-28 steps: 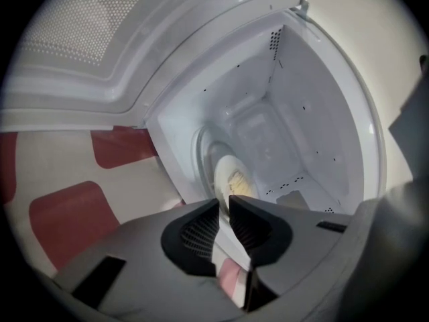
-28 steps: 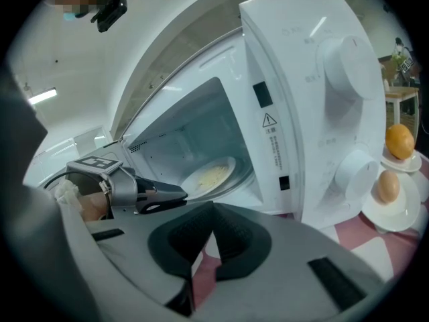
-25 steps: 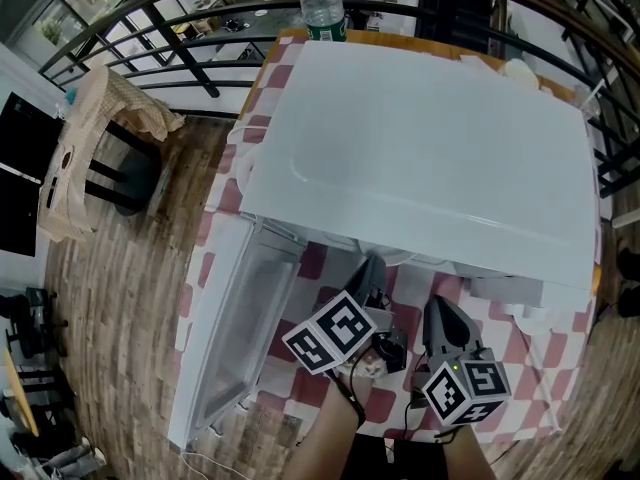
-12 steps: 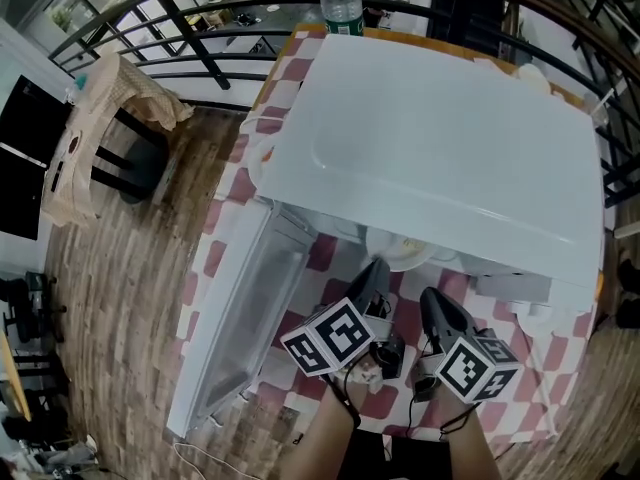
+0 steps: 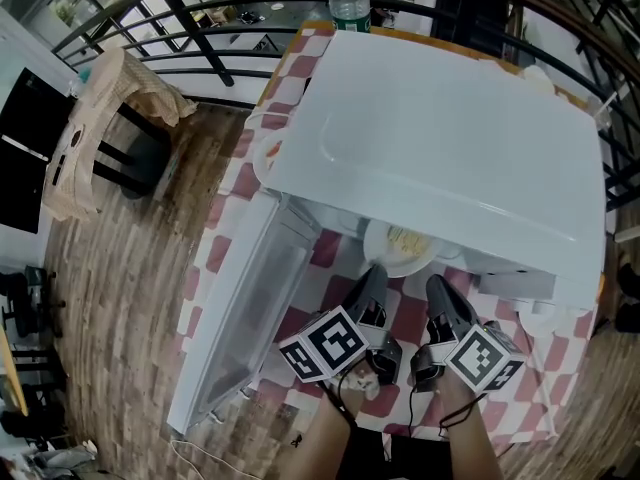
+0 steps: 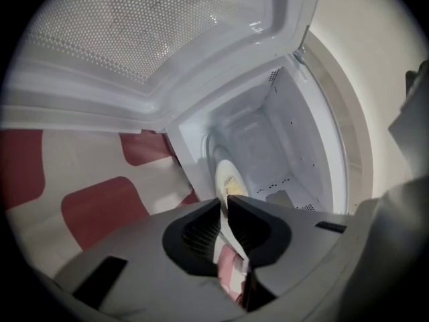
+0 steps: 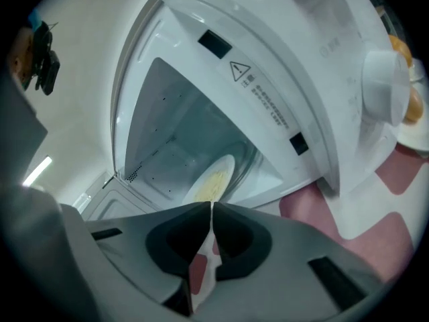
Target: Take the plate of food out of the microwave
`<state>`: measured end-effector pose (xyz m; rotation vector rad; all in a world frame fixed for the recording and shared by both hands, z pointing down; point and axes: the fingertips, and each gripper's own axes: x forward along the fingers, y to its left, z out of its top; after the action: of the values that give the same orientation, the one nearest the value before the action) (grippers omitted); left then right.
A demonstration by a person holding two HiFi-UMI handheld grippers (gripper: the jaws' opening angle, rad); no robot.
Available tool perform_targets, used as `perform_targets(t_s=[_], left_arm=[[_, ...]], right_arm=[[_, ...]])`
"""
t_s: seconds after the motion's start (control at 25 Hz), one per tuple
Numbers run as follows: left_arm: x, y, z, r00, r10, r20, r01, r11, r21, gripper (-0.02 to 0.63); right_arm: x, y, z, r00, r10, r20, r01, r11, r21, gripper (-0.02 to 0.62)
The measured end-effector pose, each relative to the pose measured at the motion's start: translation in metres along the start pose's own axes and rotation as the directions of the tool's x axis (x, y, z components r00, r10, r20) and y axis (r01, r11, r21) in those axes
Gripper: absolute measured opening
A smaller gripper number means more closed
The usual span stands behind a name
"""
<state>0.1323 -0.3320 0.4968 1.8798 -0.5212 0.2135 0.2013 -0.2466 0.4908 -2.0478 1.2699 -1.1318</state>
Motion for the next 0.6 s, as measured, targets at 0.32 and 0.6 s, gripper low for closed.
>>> perform_targets(t_s=[0.32, 0.6], left_arm=[[-0.003, 0.001, 0.000, 1.000, -0.003, -0.002, 0.003, 1.000, 0.016, 0.058], [-0.006, 0.007, -0.001, 1.000, -0.008, -0.007, 0.008, 1.000, 0.025, 0.060]], right_arm=[[0.010, 0.012, 0.003, 0.992, 0.122, 0.028, -0.125, 0.967, 0.222, 0.041], [0.020, 0.019, -0.002, 0.987, 0.161, 0.011, -0.160, 0.962, 0.223, 0.086]])
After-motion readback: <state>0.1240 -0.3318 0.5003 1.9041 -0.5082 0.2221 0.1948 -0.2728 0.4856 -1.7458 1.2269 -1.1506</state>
